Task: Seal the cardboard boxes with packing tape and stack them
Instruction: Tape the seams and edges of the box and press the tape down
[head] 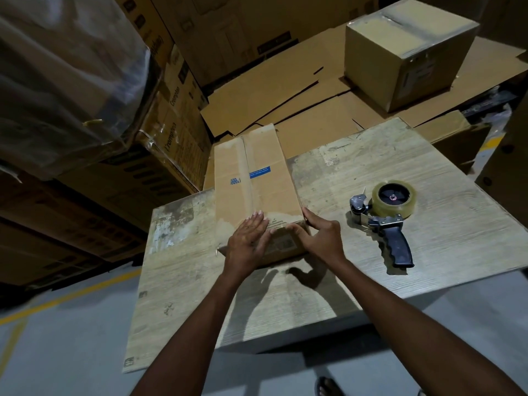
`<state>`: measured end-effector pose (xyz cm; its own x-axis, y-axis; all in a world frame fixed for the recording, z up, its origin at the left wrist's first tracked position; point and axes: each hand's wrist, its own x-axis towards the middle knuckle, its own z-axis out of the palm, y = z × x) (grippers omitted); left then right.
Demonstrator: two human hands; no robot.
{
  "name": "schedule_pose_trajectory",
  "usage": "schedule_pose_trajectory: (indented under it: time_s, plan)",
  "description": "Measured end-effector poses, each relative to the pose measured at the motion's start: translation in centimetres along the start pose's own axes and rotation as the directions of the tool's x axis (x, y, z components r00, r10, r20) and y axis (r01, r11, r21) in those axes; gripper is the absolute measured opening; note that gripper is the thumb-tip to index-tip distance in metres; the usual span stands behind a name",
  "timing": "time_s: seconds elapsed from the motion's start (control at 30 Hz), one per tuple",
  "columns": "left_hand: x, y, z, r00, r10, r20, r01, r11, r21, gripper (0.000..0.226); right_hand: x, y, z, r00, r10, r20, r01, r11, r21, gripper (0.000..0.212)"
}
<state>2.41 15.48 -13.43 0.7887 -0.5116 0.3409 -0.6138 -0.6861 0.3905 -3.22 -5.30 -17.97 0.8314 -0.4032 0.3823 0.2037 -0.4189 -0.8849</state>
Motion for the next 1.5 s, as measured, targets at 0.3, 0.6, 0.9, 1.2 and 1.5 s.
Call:
schedule_pose_trajectory:
  time_s: [0.3,0.6,0.9,1.2,1.5]
  plan:
    - [-0.2,-1.2,0.7,0.983,0.18,-0.018,-0.177,0.977,0.119,0.046,0.2,1.4,-0.6,0.989,-0.12,0.085,0.13,0.985,-0.118,0.071]
    - [-3.9,-3.8,-3.2,0.992,0.035,-0.122,-0.034,0.999,0.007,0.052,-1.4,2.5,-2.4,0.919,-0.387,0.078,0.383,0.824,-0.417,0.059]
    - [-3.7,-5.4,-3.1,0.997,-0.055,-0.059,0.059,0.996,0.072,0.069,1.8,-1.4,3.2,0.796,-0.465,0.387,0.605,0.628,-0.49,0.054]
    - [-4.3,-6.2,-1.2,0.993,0.041,-0.115,-0.033,0.997,0.068,0.051,1.5,-0.8,3.1,0.728,-0.501,0.467,0.684,0.491,-0.539,0.052]
    - [-4.3,-5.5,-2.3,0.993,-0.1,-0.067,0.095,0.993,-0.073,0.05,1.2,-2.8,5.5,0.807,-0.354,0.473,0.584,0.597,-0.55,0.057]
